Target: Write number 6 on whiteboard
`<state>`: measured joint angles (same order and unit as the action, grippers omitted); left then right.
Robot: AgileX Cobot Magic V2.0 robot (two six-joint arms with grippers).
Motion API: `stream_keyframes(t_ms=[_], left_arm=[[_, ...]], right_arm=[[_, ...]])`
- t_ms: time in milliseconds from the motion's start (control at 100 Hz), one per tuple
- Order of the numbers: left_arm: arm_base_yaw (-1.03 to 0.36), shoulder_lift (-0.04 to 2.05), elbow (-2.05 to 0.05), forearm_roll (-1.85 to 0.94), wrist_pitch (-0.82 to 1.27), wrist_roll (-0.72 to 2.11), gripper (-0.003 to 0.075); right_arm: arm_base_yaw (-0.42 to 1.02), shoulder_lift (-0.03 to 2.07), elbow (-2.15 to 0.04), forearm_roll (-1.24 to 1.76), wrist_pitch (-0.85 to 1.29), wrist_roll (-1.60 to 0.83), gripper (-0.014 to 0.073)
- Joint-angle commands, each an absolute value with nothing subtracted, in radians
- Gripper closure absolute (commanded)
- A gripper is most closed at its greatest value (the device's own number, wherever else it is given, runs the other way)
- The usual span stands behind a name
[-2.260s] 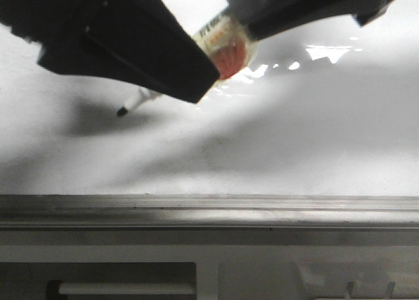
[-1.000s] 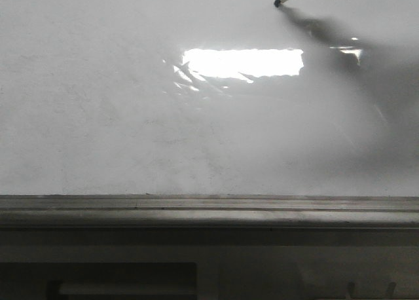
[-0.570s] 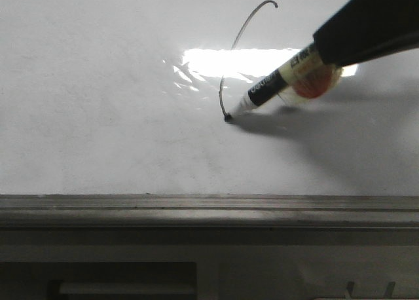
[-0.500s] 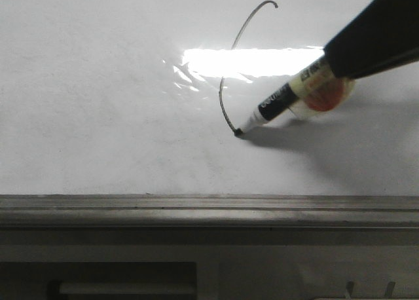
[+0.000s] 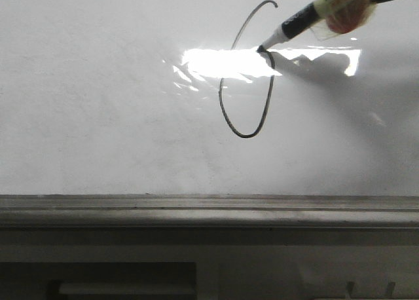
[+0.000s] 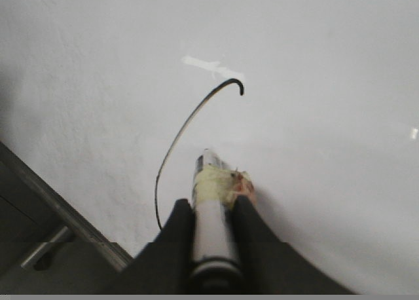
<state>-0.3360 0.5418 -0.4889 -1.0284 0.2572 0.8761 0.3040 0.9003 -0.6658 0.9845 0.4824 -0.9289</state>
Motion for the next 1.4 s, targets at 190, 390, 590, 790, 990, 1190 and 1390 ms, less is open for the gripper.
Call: stream_keyframes(t_ms=[190, 390, 590, 790, 990, 1190, 1390], left_arm=[[-0.335, 0.543, -0.517, -1.061, 0.217, 0.87, 0.0352], [-0.337, 0.543, -0.52, -1.075, 0.274, 0.871, 0.0352], [-0.383, 0.57, -0.558, -1.129, 0.424, 1.015, 0.0352], [-0.497, 0.722, -0.609, -1.265, 0.532, 1.208, 0.0352], [-0.651, 0.897, -0.696, -1.265, 0.519, 1.268, 0.0352], [-0.809, 1.038, -0.78, -1.208, 0.399, 1.293, 0.0352], [-0.877, 1.134, -0.83, -1.165, 0.361, 1.299, 0.0353]], right_arm=[[0.296, 0.954, -0.692, 1.114, 0.611, -1.061, 0.0646], [0.296, 0.867, -0.692, 1.087, 0.7, -1.06, 0.0646], [0.296, 0.828, -0.694, 1.087, 0.698, -1.028, 0.0646], [0.296, 0.906, -0.745, 1.086, 0.809, -1.027, 0.0646], [0.296, 0.955, -0.807, 1.083, 0.898, -1.027, 0.0646], [0.296, 0.958, -0.82, 1.075, 0.93, -1.027, 0.0646], [0.296, 0.958, -0.82, 1.045, 0.943, -1.025, 0.0646]])
